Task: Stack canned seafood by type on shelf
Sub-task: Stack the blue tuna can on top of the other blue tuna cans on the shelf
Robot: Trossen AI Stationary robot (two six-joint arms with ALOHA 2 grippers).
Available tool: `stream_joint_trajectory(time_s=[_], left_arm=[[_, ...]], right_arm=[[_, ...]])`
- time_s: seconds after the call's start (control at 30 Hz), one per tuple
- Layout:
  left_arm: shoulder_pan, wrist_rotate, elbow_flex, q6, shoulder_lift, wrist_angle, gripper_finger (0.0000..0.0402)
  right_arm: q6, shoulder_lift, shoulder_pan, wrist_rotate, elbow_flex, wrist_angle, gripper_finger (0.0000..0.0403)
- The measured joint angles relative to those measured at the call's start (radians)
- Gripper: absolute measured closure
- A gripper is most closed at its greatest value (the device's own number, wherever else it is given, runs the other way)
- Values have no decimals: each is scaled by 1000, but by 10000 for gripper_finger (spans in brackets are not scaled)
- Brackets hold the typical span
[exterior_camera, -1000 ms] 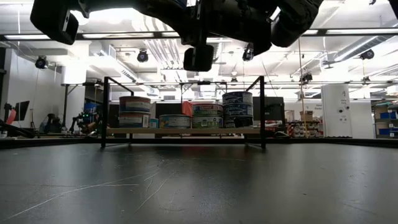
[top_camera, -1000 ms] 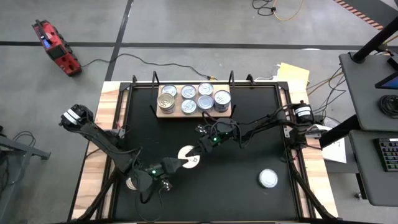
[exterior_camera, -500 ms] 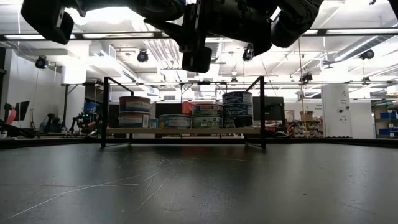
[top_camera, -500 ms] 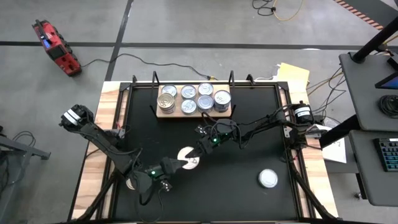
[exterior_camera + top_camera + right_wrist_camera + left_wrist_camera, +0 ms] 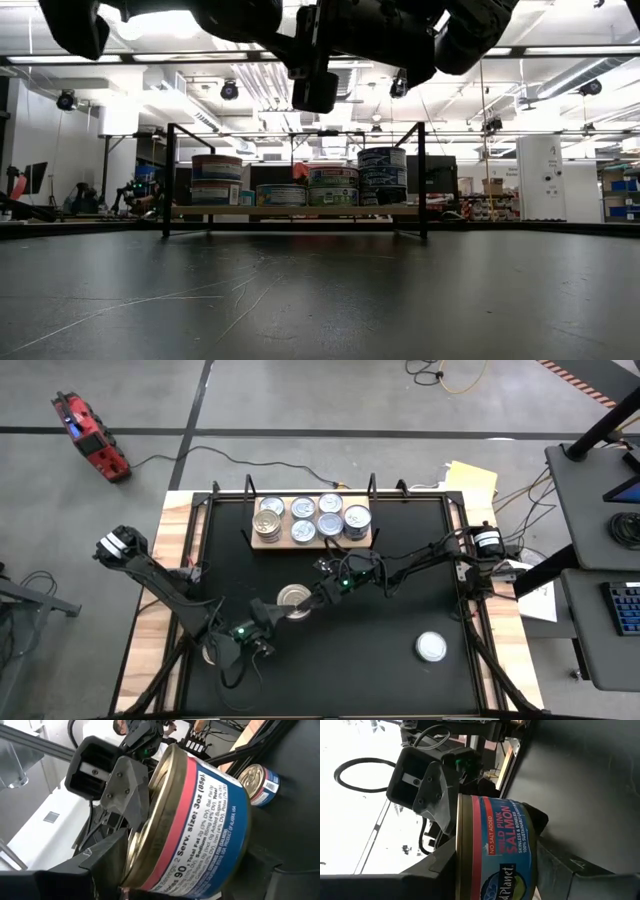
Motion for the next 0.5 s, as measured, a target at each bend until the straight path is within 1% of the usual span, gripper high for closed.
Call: stream_joint_trajectory(time_s=[0.13,0.3,0.5], left_arm=[[0,24,-15,-30,-25,-12,227],[-7,114,-26,-57,-65,-21,227],[-7,130,-26,-76,-93,-20,227]], right_arm=[[-4,-5,0,-15,0,-4,130],[18,-10,-1,-33,-2,-11,134],[-1,-11,-8,-38,0,-1,113]])
